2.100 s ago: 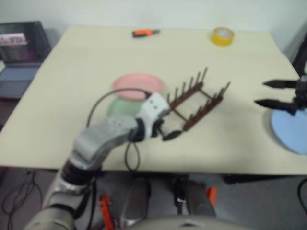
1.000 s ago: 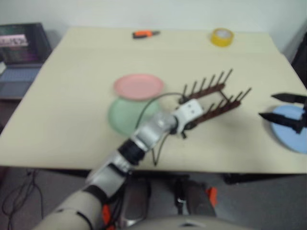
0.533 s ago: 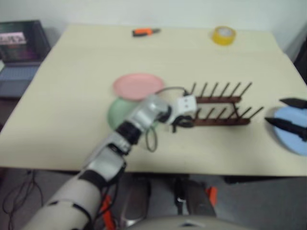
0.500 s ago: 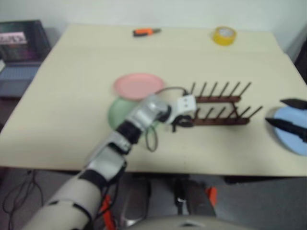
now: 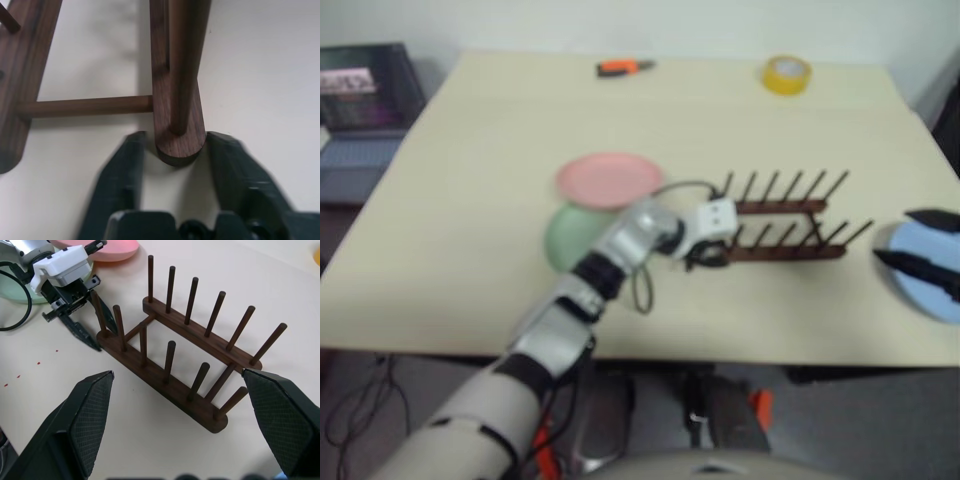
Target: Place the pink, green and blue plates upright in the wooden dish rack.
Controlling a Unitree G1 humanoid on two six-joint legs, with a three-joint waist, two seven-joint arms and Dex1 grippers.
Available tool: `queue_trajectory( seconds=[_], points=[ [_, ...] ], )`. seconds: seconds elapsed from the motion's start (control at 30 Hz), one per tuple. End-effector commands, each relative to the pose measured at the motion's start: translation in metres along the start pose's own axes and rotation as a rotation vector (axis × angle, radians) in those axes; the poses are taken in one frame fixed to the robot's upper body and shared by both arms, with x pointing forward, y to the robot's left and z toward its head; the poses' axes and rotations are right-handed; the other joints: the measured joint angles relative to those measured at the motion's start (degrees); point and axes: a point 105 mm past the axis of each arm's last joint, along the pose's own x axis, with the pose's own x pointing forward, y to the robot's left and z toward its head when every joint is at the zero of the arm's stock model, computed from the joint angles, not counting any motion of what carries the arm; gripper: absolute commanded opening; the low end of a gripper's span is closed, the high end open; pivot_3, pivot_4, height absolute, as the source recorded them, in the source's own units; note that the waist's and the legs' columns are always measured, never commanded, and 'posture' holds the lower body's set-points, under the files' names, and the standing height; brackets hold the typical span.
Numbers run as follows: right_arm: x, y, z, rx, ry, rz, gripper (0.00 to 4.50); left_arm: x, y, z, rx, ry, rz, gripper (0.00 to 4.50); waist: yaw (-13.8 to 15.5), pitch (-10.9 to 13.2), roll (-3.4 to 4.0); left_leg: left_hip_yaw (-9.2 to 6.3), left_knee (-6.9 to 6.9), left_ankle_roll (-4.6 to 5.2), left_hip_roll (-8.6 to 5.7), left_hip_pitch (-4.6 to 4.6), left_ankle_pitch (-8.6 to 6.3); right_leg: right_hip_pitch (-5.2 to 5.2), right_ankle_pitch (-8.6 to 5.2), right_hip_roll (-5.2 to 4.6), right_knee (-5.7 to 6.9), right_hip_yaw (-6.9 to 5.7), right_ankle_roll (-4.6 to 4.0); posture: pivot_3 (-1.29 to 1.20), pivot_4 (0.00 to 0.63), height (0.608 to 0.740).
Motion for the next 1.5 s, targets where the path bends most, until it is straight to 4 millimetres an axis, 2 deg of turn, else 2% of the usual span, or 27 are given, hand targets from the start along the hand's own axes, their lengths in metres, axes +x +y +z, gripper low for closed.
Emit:
queue_trajectory(
  seconds=[0.03, 0.13, 0.23, 0.33, 0.4, 0.47, 0.57, 0.67, 0.73, 0.77, 0.83, 0.97, 1.13, 1.33, 1.5],
  points=[
    [0.000, -0.001, 0.006, -0.019, -0.007, 0.001, 4.50, -0.007, 0.008, 0.015, 0.053, -0.033, 0.061, 3.36, 0.00, 0.00, 0.00, 0.00, 0.00, 0.00, 0.00, 0.00, 0.00, 0.00, 0.00, 0.00, 0.00, 0.01, 0.00, 0.00, 0.150, 0.740],
    [0.000, 0.001, 0.003, -0.008, 0.011, 0.009, 4.50, -0.026, 0.013, 0.018, 0.091, -0.032, 0.097, 4.33, -0.11, 0.00, 0.00, 0.00, -0.01, 0.00, 0.01, 0.00, 0.00, -0.01, 0.01, 0.00, 0.00, 0.05, 0.02, 0.00, 0.150, 0.740],
    [-0.001, 0.011, -0.007, 0.015, 0.067, 0.040, 4.50, -0.055, 0.015, 0.033, 0.108, -0.058, 0.138, 4.33, -0.18, 0.00, 0.00, -0.02, -0.04, 0.00, 0.05, 0.02, 0.00, -0.03, 0.00, 0.02, 0.01, 0.06, 0.00, 0.00, 0.150, 0.740],
    [0.000, 0.018, -0.014, 0.055, 0.089, 0.050, 4.50, -0.084, 0.002, 0.045, 0.116, -0.089, 0.122, 3.63, -0.17, -0.01, 0.04, -0.04, -0.05, 0.00, 0.11, 0.02, 0.00, -0.03, -0.04, 0.04, 0.07, 0.04, -0.06, 0.00, 0.150, 0.740],
    [0.004, 0.021, -0.023, 0.094, 0.102, 0.035, 3.90, -0.097, -0.008, 0.042, 0.114, -0.072, 0.101, 2.89, -0.18, -0.02, 0.06, -0.12, -0.05, 0.00, 0.14, 0.09, 0.00, 0.00, -0.04, 0.03, 0.09, 0.08, -0.07, 0.00, 0.150, 0.740],
    [0.013, 0.025, -0.034, 0.128, 0.109, 0.021, 3.19, -0.100, -0.021, 0.038, 0.096, -0.057, 0.075, 2.15, -0.11, -0.04, 0.04, -0.16, -0.05, 0.00, 0.14, 0.21, 0.00, 0.11, -0.04, 0.01, 0.07, 0.12, -0.08, 0.00, 0.150, 0.740],
    [0.033, 0.025, -0.052, 0.194, 0.097, -0.049, 2.05, -0.085, -0.039, 0.035, 0.057, -0.057, 0.025, 0.96, -0.06, -0.04, 0.02, -0.25, 0.00, -0.01, 0.13, 0.30, 0.00, 0.21, -0.21, -0.02, 0.08, 0.12, -0.34, 0.00, 0.150, 0.740],
    [0.056, 0.022, -0.074, 0.245, 0.090, -0.155, 0.96, -0.058, -0.048, 0.034, 0.029, -0.052, 0.015, 0.00, 0.07, -0.04, 0.02, -0.32, 0.10, 0.01, 0.08, 0.27, 0.01, 0.24, -0.19, -0.04, 0.07, 0.15, -0.32, 0.00, 0.150, 0.740],
    [0.068, 0.023, -0.086, 0.284, 0.097, -0.210, 0.23, -0.040, -0.049, 0.031, -0.006, -0.039, 0.023, 0.00, 0.07, -0.04, 0.02, -0.35, 0.11, 0.03, 0.01, 0.24, 0.03, 0.25, -0.18, -0.06, 0.05, 0.22, -0.30, 0.00, 0.150, 0.740],
    [0.072, 0.024, -0.090, 0.295, 0.100, -0.228, 0.02, -0.033, -0.048, 0.029, -0.030, -0.035, 0.026, 0.00, 0.07, -0.05, 0.03, -0.32, 0.14, 0.04, 0.00, 0.21, 0.03, 0.23, -0.16, -0.06, 0.07, 0.25, -0.26, 0.00, 0.150, 0.740],
    [0.078, 0.025, -0.098, 0.321, 0.108, -0.266, 0.02, -0.022, -0.046, 0.026, -0.043, -0.017, 0.050, 0.00, 0.03, -0.05, 0.03, -0.31, 0.11, 0.05, 0.00, 0.20, 0.04, 0.22, -0.14, -0.06, 0.07, 0.29, -0.24, 0.00, 0.150, 0.740],
    [0.091, 0.031, -0.110, 0.331, 0.123, -0.294, 0.02, 0.005, -0.058, 0.020, -0.130, -0.019, 0.020, 0.00, -0.33, -0.07, 0.06, -0.31, -0.03, 0.05, 0.04, 0.22, 0.03, 0.13, -0.09, 0.05, 0.14, 0.27, -0.14, 0.00, 0.150, 0.740],
    [0.106, 0.022, -0.114, 0.325, 0.107, -0.395, 0.02, 0.024, -0.054, 0.002, -0.143, 0.040, 0.081, 0.00, -0.46, -0.19, 0.01, -0.41, 0.00, 0.06, 0.04, 0.32, 0.04, 0.21, -0.20, 0.14, 0.17, 0.16, -0.33, 0.00, 0.150, 0.740],
    [0.127, 0.013, -0.120, 0.319, 0.094, -0.484, 0.02, 0.027, -0.028, -0.012, -0.179, 0.063, 0.195, 0.00, -0.58, -0.73, -0.07, -0.51, 0.14, 0.04, 0.04, 0.43, 0.03, 0.43, -0.21, 0.09, -0.15, 0.07, -0.35, 0.00, 0.150, 0.740],
    [0.144, 0.008, -0.116, 0.316, 0.057, -0.524, 0.02, 0.025, -0.002, -0.017, -0.174, 0.069, 0.301, 0.00, -1.60, -1.04, 0.32, -0.58, 0.07, -0.22, 0.79, 0.24, -0.15, 1.00, -0.01, 0.15, -2.09, -0.47, -0.02, 0.00, 0.150, 0.740]
  ],
)
